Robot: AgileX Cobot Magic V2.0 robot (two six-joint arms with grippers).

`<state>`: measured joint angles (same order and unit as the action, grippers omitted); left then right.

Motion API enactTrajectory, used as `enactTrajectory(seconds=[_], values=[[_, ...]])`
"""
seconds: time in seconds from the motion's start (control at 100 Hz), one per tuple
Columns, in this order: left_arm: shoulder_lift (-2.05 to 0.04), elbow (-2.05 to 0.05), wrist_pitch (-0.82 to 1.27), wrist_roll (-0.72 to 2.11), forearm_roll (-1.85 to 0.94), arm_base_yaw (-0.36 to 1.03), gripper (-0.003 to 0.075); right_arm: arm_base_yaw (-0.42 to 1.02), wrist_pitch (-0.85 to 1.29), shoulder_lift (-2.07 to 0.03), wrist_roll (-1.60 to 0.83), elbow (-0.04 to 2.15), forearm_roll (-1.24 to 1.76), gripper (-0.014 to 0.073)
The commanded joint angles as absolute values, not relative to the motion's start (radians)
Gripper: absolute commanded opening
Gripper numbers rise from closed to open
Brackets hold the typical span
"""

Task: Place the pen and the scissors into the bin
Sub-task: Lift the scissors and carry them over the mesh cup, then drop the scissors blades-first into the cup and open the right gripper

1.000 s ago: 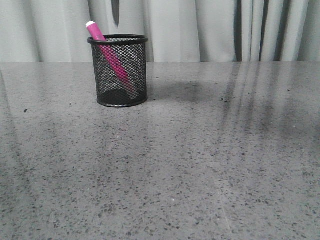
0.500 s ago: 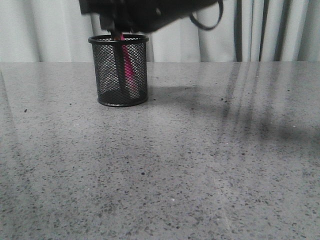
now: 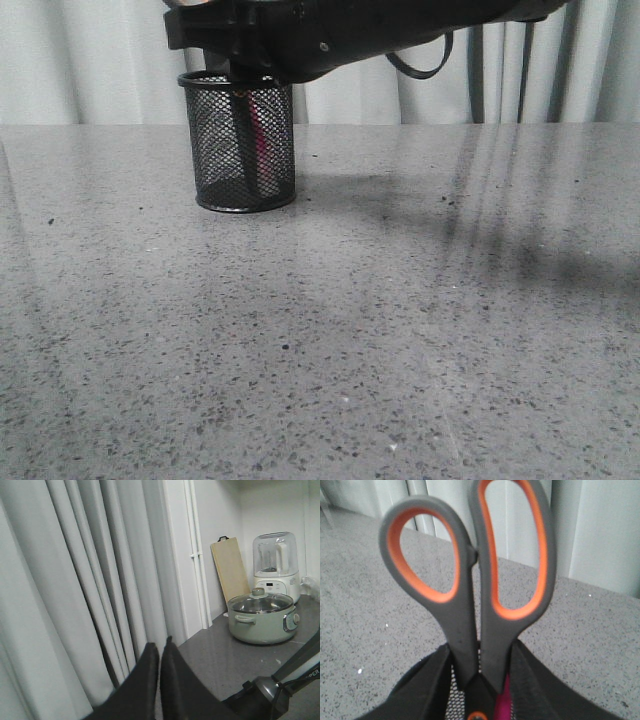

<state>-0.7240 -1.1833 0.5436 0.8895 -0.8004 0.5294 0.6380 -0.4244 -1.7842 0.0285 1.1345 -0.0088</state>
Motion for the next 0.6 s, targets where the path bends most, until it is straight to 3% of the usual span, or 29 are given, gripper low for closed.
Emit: enactTrajectory(seconds=[0.0,0.11,0.3,0.37,0.4,0.45,0.48,0.59], values=[[-0.715,-1.211,0.497,0.877,-0.826,0.535,-0.0019,0.634,-0.551,-1.732,0.026,1.161,-0.013,0.0388],[-0.709,-1.211,0.504,0.877,-0.808,0.535,-0.0019,0.634,-0.59,-1.715,0.026,1.161,-0.013,0.0512],[-0.689,-1.211,0.512,0.816,-0.722,0.535,-0.0019,0.635,-0.569,-1.612,0.028,1.161,-0.013,0.0467],[-0.67,-1.201,0.512,0.723,-0.606,0.535,-0.0019,0.64,-0.507,-1.537,0.028,1.161,-0.013,0.034],[-0.659,-1.186,0.512,0.667,-0.547,0.535,-0.0019,0.642,-0.47,-1.493,0.028,1.159,-0.013,0.0248],[-0.629,-1.155,0.512,0.572,-0.411,0.535,-0.0019,0.643,-0.407,-1.425,0.028,1.146,-0.013,0.001],[-0.611,-1.132,0.512,0.512,-0.345,0.535,-0.0019,0.643,-0.378,-1.385,0.028,1.131,-0.013,-0.0072],[-0.52,-1.014,0.512,0.269,-0.142,0.535,-0.0019,0.643,-0.298,-1.194,0.028,1.03,-0.017,-0.0069]])
